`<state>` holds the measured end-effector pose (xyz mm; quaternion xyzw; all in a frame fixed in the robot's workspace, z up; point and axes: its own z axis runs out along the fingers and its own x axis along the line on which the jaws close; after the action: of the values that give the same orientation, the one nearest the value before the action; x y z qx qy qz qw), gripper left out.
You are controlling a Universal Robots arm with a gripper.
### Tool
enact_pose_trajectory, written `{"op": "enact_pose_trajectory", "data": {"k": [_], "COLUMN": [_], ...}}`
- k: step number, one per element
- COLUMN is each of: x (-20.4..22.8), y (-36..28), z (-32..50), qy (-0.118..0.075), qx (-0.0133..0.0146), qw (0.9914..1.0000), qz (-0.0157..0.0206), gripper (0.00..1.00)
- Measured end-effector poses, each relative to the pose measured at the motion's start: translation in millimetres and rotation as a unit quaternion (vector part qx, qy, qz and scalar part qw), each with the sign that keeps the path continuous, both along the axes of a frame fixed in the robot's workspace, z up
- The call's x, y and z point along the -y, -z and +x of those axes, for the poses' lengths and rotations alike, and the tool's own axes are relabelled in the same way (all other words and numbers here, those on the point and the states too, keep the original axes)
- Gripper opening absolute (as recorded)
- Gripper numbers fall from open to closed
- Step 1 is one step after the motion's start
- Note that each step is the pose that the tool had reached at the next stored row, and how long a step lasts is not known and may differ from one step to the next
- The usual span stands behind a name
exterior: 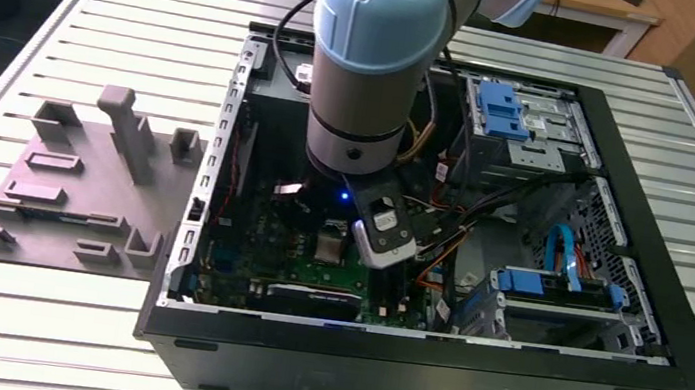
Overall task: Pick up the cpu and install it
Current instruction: 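Place the cpu into insertion slot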
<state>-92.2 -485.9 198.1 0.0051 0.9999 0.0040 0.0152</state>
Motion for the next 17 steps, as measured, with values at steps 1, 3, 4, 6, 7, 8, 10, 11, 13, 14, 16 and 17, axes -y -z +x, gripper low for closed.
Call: {"op": "enact_pose_trajectory", "data": {"k": [1, 3, 4, 6, 7, 8, 10, 11, 13, 14, 16, 17], "x": [0.0, 0.1, 0.1, 0.0, 0.0, 0.0, 0.0, 0.1, 0.1, 0.1, 0.0, 0.1], "y": [0.0, -0.1, 0.0, 0.6, 1.1, 1.5, 2.2, 2.4, 2.6, 2.6, 2.7, 2.7], "z": [0.0, 0.0, 0.0, 0.3, 0.8, 1.3, 2.7, 3.5, 4.3, 4.3, 4.4, 4.4], "qy": [0.000, 0.000, 0.000, 0.000, 0.000, 0.000, 0.000, 0.000, 0.000, 0.000, 0.000, 0.000], "qx": [0.0000, 0.0000, 0.0000, 0.0000, 0.0001, 0.0001, 0.0000, 0.0000, 0.0000, 0.0000, 0.0001, 0.0001], "qw": [1.00000, 1.00000, 1.00000, 1.00000, 1.00000, 1.00000, 1.00000, 1.00000, 1.00000, 1.00000, 1.00000, 1.00000], "qz": [0.0000, -0.0005, -0.0006, -0.0005, -0.0004, -0.0004, -0.0005, -0.0006, -0.0006, -0.0006, -0.0005, -0.0005], "gripper": [0.45, 0.45, 0.45, 0.45, 0.45, 0.45, 0.45, 0.45, 0.45, 0.45, 0.45, 0.45]}}
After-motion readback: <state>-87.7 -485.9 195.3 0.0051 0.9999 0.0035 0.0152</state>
